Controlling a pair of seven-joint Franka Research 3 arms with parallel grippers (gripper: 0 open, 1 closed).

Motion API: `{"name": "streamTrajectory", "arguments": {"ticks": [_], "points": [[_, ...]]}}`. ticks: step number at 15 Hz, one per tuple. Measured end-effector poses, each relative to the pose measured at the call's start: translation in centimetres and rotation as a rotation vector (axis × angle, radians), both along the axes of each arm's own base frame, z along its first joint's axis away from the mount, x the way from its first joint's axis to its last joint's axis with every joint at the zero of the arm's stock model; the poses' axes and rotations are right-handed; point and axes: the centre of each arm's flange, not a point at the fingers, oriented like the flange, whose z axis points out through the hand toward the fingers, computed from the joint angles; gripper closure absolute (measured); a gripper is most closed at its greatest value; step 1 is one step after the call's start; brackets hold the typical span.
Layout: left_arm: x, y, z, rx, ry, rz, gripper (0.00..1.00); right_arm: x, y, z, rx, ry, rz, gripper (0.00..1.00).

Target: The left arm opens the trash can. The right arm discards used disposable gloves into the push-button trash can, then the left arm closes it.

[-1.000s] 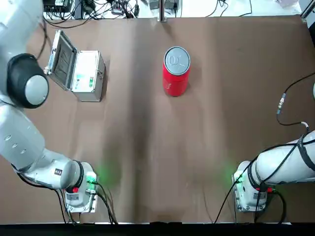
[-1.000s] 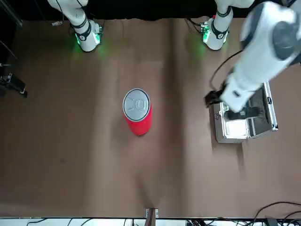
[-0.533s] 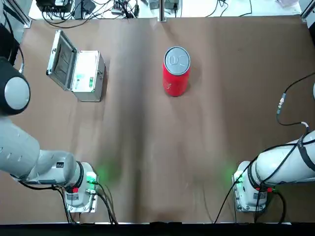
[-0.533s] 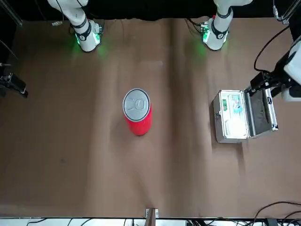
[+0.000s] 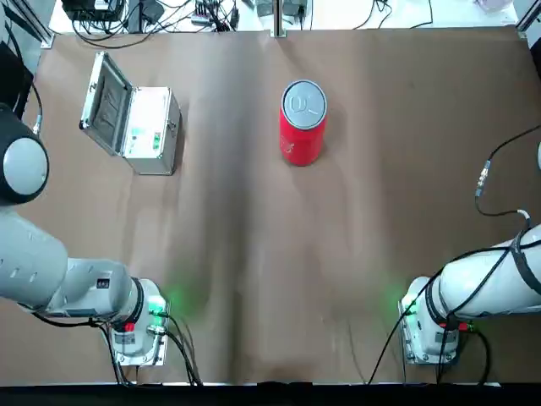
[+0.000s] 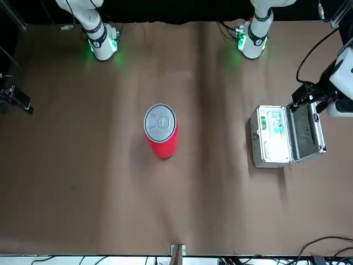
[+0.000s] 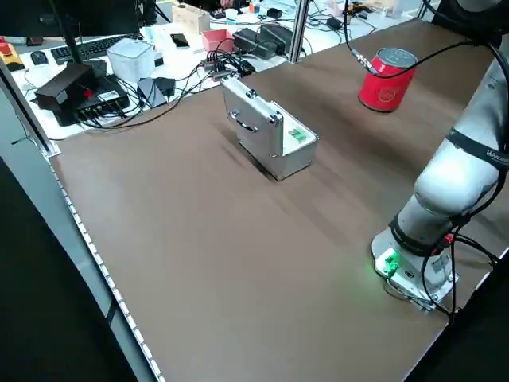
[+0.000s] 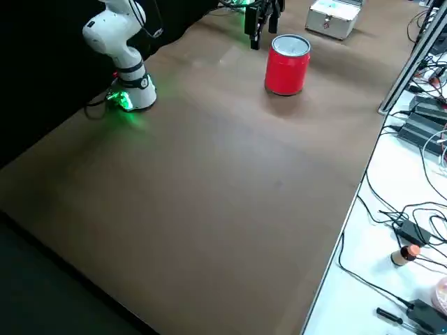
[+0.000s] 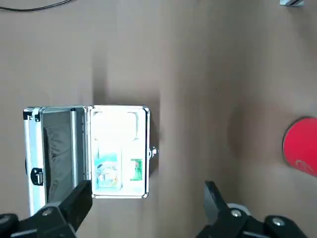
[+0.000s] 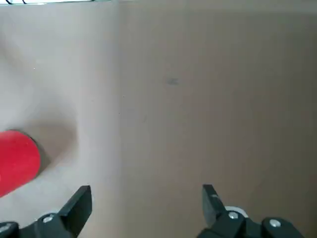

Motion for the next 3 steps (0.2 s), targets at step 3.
{"name": "streamTrajectory", "arguments": {"ticks": [3], "points": [[0.09,-0.01,0.04,-0.002,-0.006,0.01,0.0,0.01,0.01,0.01,0.0,-0.001,0.0,0.02]]}}
